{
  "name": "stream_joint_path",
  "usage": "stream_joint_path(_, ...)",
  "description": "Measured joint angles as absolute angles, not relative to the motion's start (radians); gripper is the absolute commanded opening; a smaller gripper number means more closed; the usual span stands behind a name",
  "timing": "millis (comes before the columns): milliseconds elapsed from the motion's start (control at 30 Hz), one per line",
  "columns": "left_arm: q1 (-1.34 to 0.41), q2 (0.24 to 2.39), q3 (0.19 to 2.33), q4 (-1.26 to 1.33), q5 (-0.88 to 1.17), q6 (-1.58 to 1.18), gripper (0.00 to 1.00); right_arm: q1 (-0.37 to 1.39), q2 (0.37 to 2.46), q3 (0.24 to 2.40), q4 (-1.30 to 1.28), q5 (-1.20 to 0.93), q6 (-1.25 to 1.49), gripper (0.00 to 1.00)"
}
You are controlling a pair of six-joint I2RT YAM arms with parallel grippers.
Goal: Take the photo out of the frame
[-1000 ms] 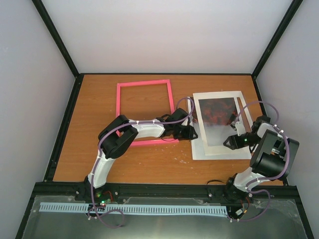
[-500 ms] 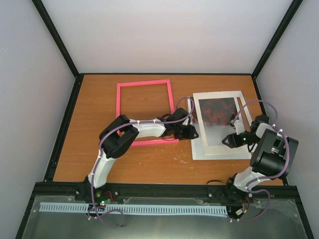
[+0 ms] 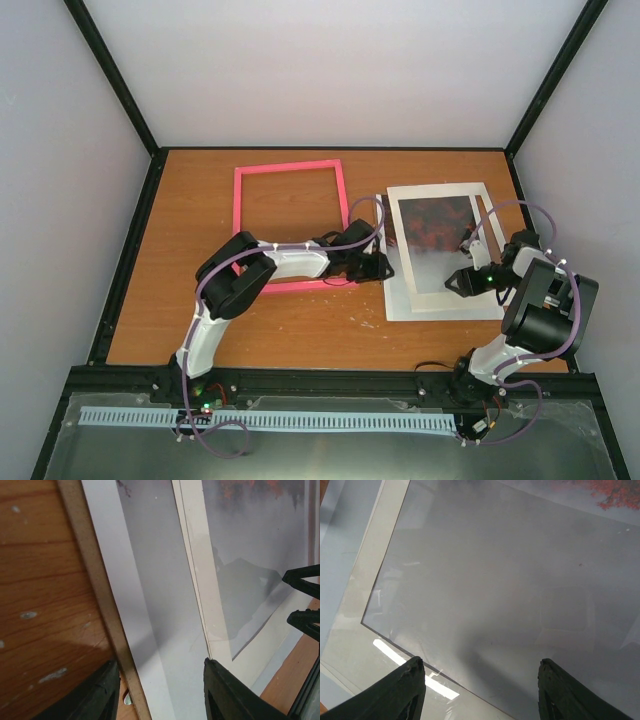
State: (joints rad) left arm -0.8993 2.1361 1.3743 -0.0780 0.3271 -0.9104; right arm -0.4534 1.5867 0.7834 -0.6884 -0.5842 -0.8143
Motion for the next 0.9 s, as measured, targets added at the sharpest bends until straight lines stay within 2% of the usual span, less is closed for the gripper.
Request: stream_joint_path(900, -0.929, 2.092, 1.366, -0.063, 0.300, -0.917, 0.47, -0.449, 1.598, 0.785, -0.679, -0.596, -0.814, 0.61)
